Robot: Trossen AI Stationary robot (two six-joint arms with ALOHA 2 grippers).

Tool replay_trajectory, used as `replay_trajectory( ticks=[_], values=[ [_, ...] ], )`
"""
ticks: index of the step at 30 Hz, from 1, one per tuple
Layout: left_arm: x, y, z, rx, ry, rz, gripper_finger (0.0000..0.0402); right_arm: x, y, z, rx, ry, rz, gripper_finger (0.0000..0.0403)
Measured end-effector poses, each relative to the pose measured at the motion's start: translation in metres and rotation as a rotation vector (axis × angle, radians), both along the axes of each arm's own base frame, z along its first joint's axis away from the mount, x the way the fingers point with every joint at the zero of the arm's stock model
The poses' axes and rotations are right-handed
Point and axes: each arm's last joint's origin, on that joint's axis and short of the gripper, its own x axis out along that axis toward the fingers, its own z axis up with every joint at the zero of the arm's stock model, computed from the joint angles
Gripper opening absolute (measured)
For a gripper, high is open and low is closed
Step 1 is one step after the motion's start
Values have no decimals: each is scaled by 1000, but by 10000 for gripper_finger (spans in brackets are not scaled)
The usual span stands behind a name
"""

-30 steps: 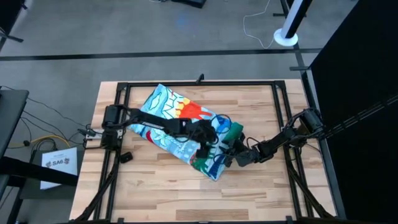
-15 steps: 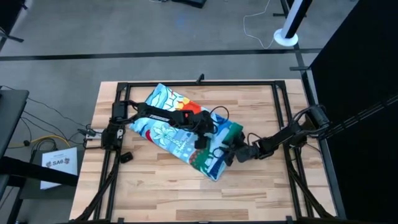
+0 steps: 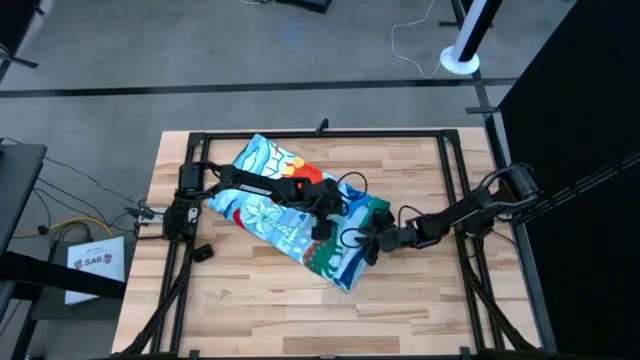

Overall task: Roll towel
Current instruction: Roll the multicolor dinosaur print towel

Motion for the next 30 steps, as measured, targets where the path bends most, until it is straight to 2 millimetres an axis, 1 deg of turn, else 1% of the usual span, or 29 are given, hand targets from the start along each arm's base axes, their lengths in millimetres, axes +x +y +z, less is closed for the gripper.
replay_trajectory(
  ticks=[3, 7, 11, 13, 16, 19, 23, 26, 30],
  values=[
    [-1, 0, 0, -2, 7, 4, 212, 1, 1, 3, -12, 27, 16, 133],
    [-1, 0, 0, -8, 10, 16, 212, 1, 3, 10, -40, 115, 44, 133],
    [-1, 0, 2, -2, 7, 22, 212, -1, 3, 13, -47, 128, 62, 133],
    [-1, -1, 8, 0, -11, 20, 212, -1, 3, 13, -49, 128, 62, 133],
    [-1, -8, 16, 20, -44, 2, 212, 0, 3, 12, -59, 129, 63, 133],
    [0, -23, 29, 43, -82, -40, 212, -1, 2, 12, -73, 130, 59, 133],
    [9, -59, 47, 51, -229, -156, 212, -1, 1, 11, -90, 135, 58, 133],
    [14, -86, 53, 50, -312, -227, 212, -1, 1, 11, -100, 135, 55, 133],
    [19, -111, 63, 39, -447, -275, 212, -1, 1, 11, -110, 134, 57, 133]
  ],
)
